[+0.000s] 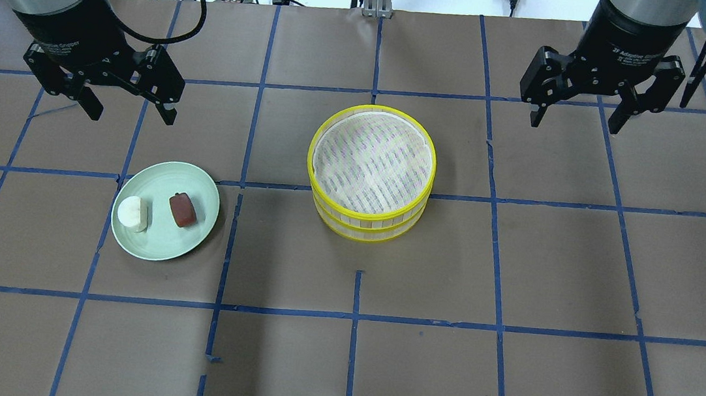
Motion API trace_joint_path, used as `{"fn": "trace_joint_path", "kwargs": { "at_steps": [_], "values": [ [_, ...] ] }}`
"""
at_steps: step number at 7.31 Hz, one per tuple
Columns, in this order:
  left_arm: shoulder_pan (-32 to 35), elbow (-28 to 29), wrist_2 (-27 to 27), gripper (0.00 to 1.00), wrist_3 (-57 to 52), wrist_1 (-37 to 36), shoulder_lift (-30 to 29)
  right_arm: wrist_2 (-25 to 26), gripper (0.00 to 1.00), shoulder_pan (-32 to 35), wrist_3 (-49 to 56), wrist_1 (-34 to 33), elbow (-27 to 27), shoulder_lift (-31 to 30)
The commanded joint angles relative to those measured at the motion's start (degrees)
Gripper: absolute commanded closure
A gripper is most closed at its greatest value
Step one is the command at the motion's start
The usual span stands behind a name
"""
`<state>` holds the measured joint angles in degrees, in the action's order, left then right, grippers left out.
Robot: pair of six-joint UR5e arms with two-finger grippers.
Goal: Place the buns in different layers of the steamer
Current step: 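Move left gripper over the white bun while right reaches steamer rim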
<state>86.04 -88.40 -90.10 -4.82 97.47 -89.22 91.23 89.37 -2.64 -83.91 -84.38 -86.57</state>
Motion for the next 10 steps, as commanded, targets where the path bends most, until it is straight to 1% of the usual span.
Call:
{"fn": "trace_joint_path", "kwargs": {
  "at_steps": [1, 2, 3, 5, 6, 7, 8, 9, 10],
  "values": [
    [-0.1, 0.0, -0.1, 0.0, 0.0, 0.1, 0.0, 0.0, 0.0, 0.0, 0.1, -0.2, 0.1, 0.0],
    [-0.3, -0.2, -0.1, 0.0, -0.4, 0.2, -0.1, 0.0, 0.0, 0.1, 0.0, -0.2, 0.0, 0.0],
    [-1.8, -1.1, -0.1, 0.0, -0.9, 0.2, -0.2, 0.0, 0.0, -0.2, 0.1, -0.2, 0.0, 0.0],
    [-11.1, -6.8, 0.3, 0.0, -9.8, -0.5, -1.1, 0.0, 0.0, 0.0, 0.1, -0.2, 0.0, 0.0],
    [-13.9, -8.5, 0.3, 0.0, -10.6, -0.8, -1.6, 0.1, 0.0, -0.1, 0.1, -0.2, 0.0, 0.0],
    [-13.8, -8.9, 0.4, 0.0, -10.3, -2.9, -4.2, 0.0, 0.0, 0.0, 0.1, -0.3, 0.0, 0.1],
    [-13.8, -9.0, 0.4, 0.0, -10.6, -7.5, -9.0, -2.0, 0.0, 0.3, -0.3, -0.3, -0.3, 0.5],
    [-13.8, -9.1, 0.1, 0.0, -11.3, -9.0, -12.4, -3.4, 0.0, 0.4, -0.8, -1.3, -1.8, 1.9],
    [-13.8, -9.2, -0.3, 0.0, -12.2, -10.0, -14.5, -2.6, 0.0, 0.5, -1.3, -7.4, -3.5, 5.0]
  ]
}}
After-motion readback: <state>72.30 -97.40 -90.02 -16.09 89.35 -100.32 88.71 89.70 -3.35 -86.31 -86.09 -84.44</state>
